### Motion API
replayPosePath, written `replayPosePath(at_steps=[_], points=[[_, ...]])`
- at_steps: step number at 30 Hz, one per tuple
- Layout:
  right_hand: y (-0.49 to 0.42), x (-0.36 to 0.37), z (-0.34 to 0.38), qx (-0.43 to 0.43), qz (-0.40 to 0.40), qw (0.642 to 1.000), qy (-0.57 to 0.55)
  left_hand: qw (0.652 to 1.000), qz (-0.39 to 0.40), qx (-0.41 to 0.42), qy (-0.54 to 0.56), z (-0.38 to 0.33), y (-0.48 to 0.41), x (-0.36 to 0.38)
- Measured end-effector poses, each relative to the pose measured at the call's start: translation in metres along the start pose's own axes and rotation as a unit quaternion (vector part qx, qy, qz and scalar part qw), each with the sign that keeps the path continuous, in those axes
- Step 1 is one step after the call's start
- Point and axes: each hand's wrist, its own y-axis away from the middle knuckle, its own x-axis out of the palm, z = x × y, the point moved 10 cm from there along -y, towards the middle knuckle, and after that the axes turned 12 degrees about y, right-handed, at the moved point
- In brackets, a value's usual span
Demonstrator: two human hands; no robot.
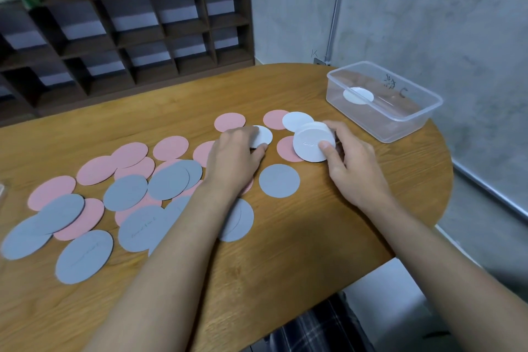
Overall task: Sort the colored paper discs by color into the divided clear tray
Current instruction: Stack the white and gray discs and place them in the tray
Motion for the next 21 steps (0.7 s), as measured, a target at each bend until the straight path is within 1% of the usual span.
replayPosePath(at_steps=[2,7,11,13,15,17,21], points=[[-0.001,0.002,-0.001,0.003,0.005,1.000,0.001,1.000,-0.005,0.002,0.005,0.002,0.001,-0.001],[0.000,0.003,-0.002,0.009,0.009,1.000,0.001,0.999,-0.006,0.038,0.006,0.001,0.006,-0.003],[0.000,0.003,-0.003,0.009,0.011,1.000,0.000,0.998,-0.037,0.048,-0.029,-0.011,0.011,-0.017],[0.000,0.004,-0.004,0.010,0.010,1.000,-0.001,0.996,-0.067,0.052,-0.034,-0.015,0.015,-0.024],[-0.001,0.004,-0.005,0.016,0.006,1.000,-0.005,0.993,-0.097,0.073,0.003,-0.019,0.019,-0.031],[-0.001,0.004,-0.007,0.022,0.005,1.000,-0.007,0.987,-0.112,0.096,0.066,-0.021,0.022,-0.034],[-0.001,0.003,-0.007,0.022,0.002,1.000,-0.009,0.973,-0.082,0.118,0.178,-0.029,0.020,-0.029]])
